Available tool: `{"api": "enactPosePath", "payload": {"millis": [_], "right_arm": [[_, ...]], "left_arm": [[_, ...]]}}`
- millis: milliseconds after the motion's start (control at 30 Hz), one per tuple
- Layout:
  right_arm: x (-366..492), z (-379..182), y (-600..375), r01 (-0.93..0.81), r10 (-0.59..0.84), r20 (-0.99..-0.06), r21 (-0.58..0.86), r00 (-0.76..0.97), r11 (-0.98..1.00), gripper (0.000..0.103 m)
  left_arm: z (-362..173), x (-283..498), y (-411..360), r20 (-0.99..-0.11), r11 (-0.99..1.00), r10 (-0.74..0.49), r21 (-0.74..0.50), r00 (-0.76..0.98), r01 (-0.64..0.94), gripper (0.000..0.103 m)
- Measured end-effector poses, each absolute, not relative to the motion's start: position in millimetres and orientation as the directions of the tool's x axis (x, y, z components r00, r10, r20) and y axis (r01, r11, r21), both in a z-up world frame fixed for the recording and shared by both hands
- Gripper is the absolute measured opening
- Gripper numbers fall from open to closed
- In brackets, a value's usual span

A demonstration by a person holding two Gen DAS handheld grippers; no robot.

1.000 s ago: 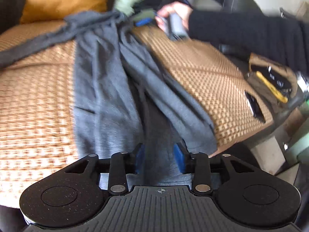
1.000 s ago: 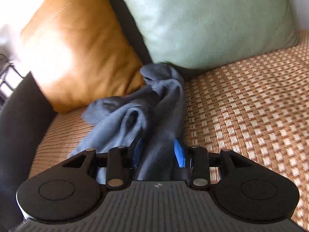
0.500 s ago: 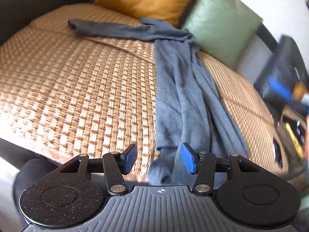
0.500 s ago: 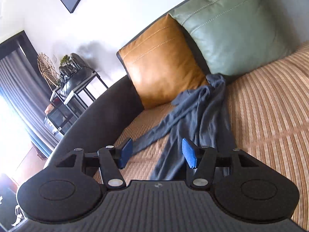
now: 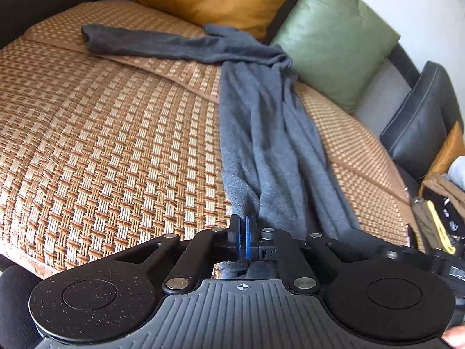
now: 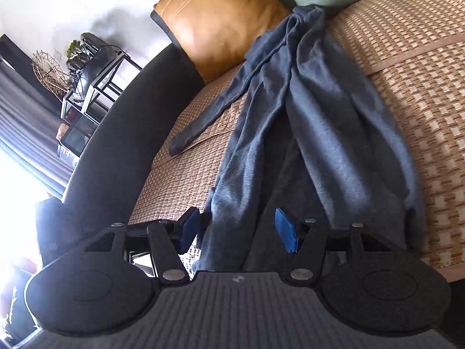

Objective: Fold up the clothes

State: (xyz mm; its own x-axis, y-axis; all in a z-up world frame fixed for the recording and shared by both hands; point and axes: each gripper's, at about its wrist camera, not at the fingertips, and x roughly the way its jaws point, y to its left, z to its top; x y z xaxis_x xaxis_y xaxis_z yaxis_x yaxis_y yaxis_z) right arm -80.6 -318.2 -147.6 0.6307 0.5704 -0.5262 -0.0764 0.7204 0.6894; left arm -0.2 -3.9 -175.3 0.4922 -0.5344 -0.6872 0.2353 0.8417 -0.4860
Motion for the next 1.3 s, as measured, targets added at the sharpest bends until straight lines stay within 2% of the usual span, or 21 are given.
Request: {"api": "enactPosePath", "payload": {"millis": [100,133,200,233,333,400,433,467,500,533,567,633,700,767,900,1000,1200,1233,1267,1300], "right_arm": [[-70,-153,-308,-0.073,0.573,-0.546,0.682,0.611,0.728,0.063],[-71,-155,-306,-0.074,0.576,-0.557,0.677,0.599,0.732,0.059],[-70,-161,-301,-0.072,0.593,-0.573,0.682,0.566,0.728,0.025],[-70,-164,-302,-0.059,0.6,-0.573,0.693,0.558,0.718,0.004],[-73,-167,-308,-0.015,0.544,-0.632,0.645,0.551,0.764,0.004],[-74,-167,-314,-0.005,0.541,-0.654,0.635,0.529,0.773,0.004],[-74,-167,-317,-0.002,0.549,-0.657,0.64,0.516,0.769,0.007],[-74,-163,-319,-0.008,0.551,-0.662,0.636,0.508,0.772,0.009],[-74,-154,-320,-0.03,0.545,-0.663,0.62,0.512,0.784,0.012],[-72,-146,-320,-0.054,0.541,-0.658,0.608,0.524,0.792,0.021],[-67,-141,-318,-0.072,0.541,-0.652,0.602,0.532,0.796,0.035],[-58,-131,-315,-0.108,0.542,-0.637,0.588,0.548,0.801,0.05],[-49,-120,-311,-0.142,0.543,-0.623,0.574,0.563,0.806,0.05],[-41,-110,-308,-0.177,0.544,-0.608,0.558,0.578,0.811,0.05],[-23,-89,-302,-0.244,0.549,-0.576,0.522,0.606,0.817,0.05],[-6,-84,-295,-0.276,0.551,-0.572,0.498,0.607,0.822,0.05],[33,-91,-285,-0.274,0.535,-0.593,0.476,0.601,0.836,0.05],[39,-91,-284,-0.272,0.533,-0.594,0.474,0.603,0.837,0.05],[44,-91,-284,-0.271,0.531,-0.593,0.473,0.605,0.838,0.05],[49,-90,-283,-0.271,0.53,-0.59,0.473,0.609,0.838,0.05]], "left_arm": [[-164,-8,1,-0.669,0.837,-0.541,-0.489,0.511,0.245,0.0],[-165,-9,2,-0.674,0.841,-0.535,-0.482,0.509,0.245,0.0],[-166,-12,3,-0.685,0.849,-0.524,-0.469,0.505,0.245,0.0],[-167,-13,3,-0.693,0.854,-0.517,-0.459,0.502,0.245,0.0],[-185,-16,2,-0.744,0.879,-0.477,-0.405,0.467,0.252,0.0],[-190,-18,4,-0.749,0.877,-0.481,-0.401,0.456,0.265,0.0],[-186,-20,6,-0.745,0.875,-0.484,-0.407,0.459,0.261,0.019],[-180,-21,9,-0.74,0.874,-0.485,-0.412,0.466,0.257,0.026],[-171,-21,13,-0.726,0.877,-0.481,-0.408,0.492,0.255,0.026],[-161,-19,18,-0.704,0.882,-0.47,-0.394,0.533,0.258,0.033],[-152,-15,22,-0.682,0.89,-0.454,-0.379,0.573,0.254,0.051],[-141,7,33,-0.656,0.921,-0.372,-0.346,0.656,0.176,0.074],[-132,30,46,-0.627,0.942,-0.286,-0.324,0.725,0.091,0.075],[-134,67,64,-0.628,0.928,-0.237,-0.372,0.741,-0.018,0.077],[-151,134,99,-0.663,0.882,-0.127,-0.415,0.738,-0.221,0.077],[-170,173,116,-0.697,0.84,-0.125,-0.453,0.706,-0.298,0.075],[-191,210,108,-0.713,0.875,-0.131,-0.409,0.689,-0.258,0.064],[-190,214,105,-0.716,0.884,-0.14,-0.401,0.684,-0.239,0.048],[-191,216,103,-0.716,0.888,-0.162,-0.406,0.679,-0.216,0.004],[-191,217,102,-0.716,0.887,-0.189,-0.419,0.672,-0.196,0.004]]}}
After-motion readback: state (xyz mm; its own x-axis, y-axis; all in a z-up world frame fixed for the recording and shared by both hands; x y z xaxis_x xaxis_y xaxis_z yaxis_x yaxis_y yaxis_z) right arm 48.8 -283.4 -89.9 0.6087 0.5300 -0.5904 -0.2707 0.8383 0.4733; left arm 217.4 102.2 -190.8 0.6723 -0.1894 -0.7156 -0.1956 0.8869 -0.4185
